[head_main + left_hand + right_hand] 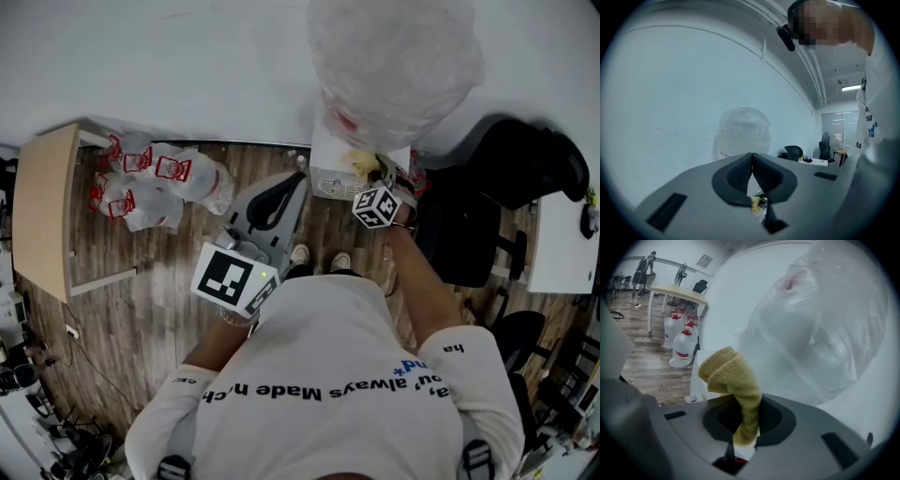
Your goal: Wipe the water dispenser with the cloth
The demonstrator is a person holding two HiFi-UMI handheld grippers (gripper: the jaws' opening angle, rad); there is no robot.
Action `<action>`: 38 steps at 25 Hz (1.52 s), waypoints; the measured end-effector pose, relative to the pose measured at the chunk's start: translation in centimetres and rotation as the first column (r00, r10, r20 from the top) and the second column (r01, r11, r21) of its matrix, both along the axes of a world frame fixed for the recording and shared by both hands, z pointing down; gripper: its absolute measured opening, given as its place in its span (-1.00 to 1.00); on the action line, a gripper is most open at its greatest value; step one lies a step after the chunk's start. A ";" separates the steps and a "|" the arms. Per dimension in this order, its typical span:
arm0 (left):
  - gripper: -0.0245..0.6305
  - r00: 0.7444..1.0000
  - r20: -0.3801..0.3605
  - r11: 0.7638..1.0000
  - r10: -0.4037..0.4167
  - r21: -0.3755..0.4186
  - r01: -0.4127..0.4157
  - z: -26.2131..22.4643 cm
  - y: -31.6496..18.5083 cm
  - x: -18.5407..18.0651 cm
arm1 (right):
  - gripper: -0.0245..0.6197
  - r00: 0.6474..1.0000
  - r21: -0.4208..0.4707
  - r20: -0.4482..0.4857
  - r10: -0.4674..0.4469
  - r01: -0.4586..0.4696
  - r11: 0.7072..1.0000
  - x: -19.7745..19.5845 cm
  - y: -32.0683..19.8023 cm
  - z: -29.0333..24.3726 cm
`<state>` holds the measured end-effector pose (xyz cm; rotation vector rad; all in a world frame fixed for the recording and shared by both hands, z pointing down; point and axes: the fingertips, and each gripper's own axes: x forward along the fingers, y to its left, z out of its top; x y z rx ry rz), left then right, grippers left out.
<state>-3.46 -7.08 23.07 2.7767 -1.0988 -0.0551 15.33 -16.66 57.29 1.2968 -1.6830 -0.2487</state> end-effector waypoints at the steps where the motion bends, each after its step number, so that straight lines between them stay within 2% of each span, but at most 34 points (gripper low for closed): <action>1: -0.86 1.000 0.000 1.000 0.000 0.000 0.000 0.0 0.0 0.0 | -0.74 1.000 -0.005 -0.004 0.009 -0.009 1.000 0.5 -0.2 0.2; 10: -0.87 1.000 0.006 1.000 -0.014 -0.007 0.014 0.2 -0.6 -0.2 | -0.74 0.998 -0.070 -0.045 0.038 -0.041 0.997 4.0 -1.6 3.6; 16: -0.86 1.000 0.001 1.000 -0.013 -0.011 0.013 0.3 -0.8 -0.3 | -0.79 0.999 -0.105 0.009 0.043 -0.042 0.994 3.6 -1.9 4.2; 25: -0.86 1.000 -0.001 1.000 0.003 -0.011 -0.003 0.2 -0.6 0.3 | -0.80 0.997 -0.080 0.018 0.073 -0.071 0.994 3.6 -1.5 4.3; 38: -0.87 1.000 -0.003 1.000 -0.004 -0.005 0.004 0.0 -0.1 -0.2 | -0.80 0.998 -0.076 0.030 0.063 -0.060 0.995 3.4 0.7 4.5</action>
